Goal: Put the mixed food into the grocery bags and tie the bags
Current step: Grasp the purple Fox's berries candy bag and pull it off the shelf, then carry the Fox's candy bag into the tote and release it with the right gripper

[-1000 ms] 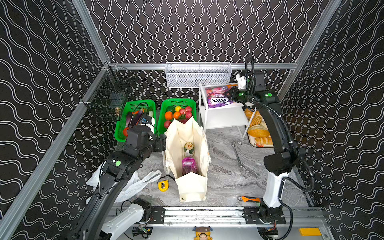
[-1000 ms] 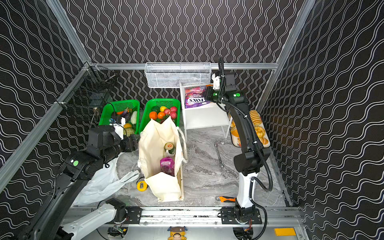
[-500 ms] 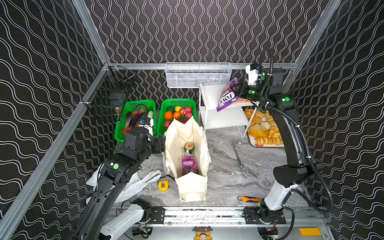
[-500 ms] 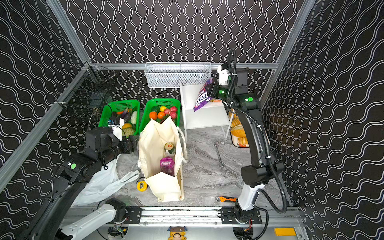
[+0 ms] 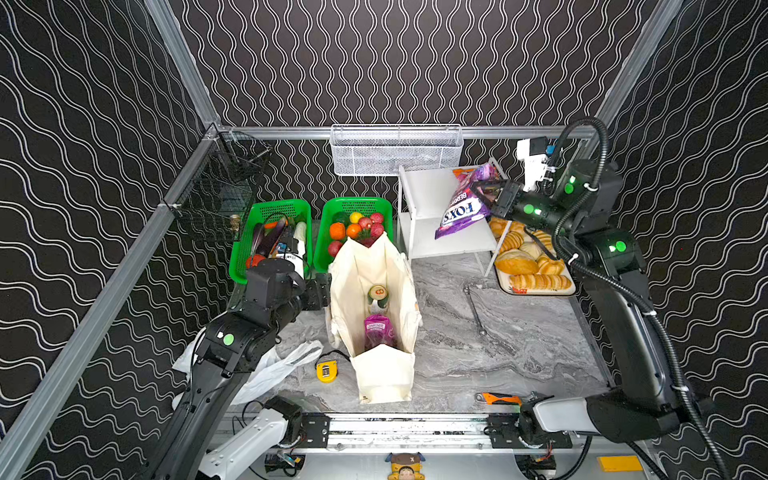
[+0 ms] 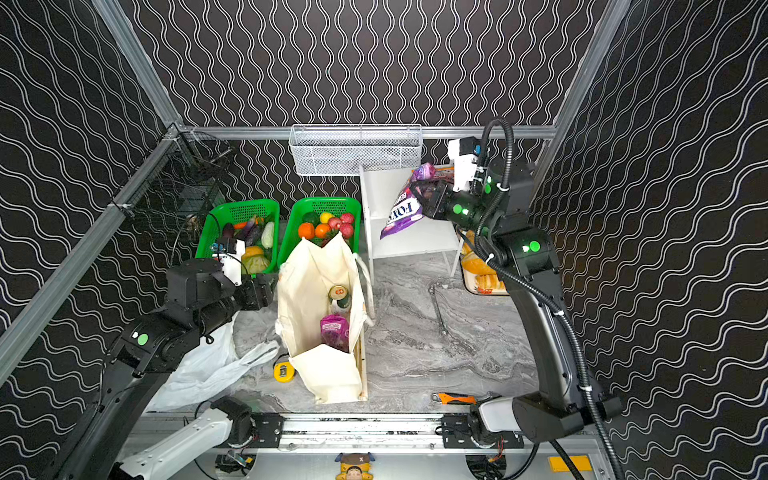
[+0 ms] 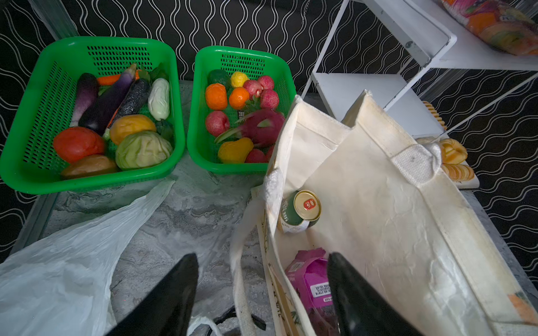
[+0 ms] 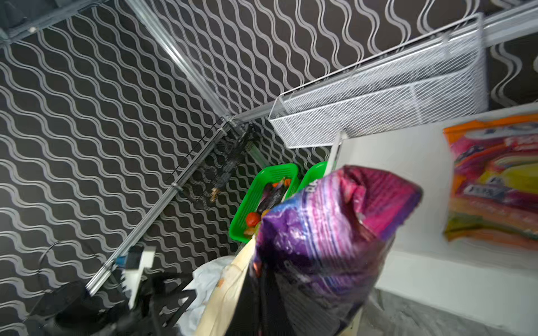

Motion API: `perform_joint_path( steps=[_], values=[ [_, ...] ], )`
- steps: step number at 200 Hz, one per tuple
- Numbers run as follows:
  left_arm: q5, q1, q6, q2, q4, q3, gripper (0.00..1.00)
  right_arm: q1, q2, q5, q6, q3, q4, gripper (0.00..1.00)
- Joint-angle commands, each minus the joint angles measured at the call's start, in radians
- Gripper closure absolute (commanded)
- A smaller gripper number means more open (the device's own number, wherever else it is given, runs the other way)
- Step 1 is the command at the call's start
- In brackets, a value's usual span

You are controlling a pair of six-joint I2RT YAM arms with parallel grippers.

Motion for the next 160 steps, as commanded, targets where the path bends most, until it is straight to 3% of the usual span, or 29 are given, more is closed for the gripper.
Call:
perform_joint_path(
  steps=[1, 31, 79, 105, 160],
  values=[
    [0.021, 0.001, -0.029, -0.007, 0.021, -0.010, 0.26, 0.097, -0.060, -0.005, 0.008, -0.081, 0.076, 1.00],
    [0.034, 0.001, -0.054, -0.016, 0.028, -0.028, 0.26, 0.318, -0.084, 0.115, -0.005, -0.160, 0.000, 1.00],
    [0.086, 0.001, -0.101, -0.022, 0.027, -0.061, 0.25, 0.561, -0.009, 0.332, 0.000, -0.221, -0.058, 1.00],
    [0.100, 0.002, -0.127, -0.034, 0.023, -0.087, 0.24, 0.634, 0.068, 0.424, -0.003, -0.201, -0.119, 1.00],
    [0.098, 0.001, -0.132, -0.043, 0.011, -0.084, 0.24, 0.703, 0.206, 0.416, 0.049, -0.168, -0.178, 1.00]
  ],
)
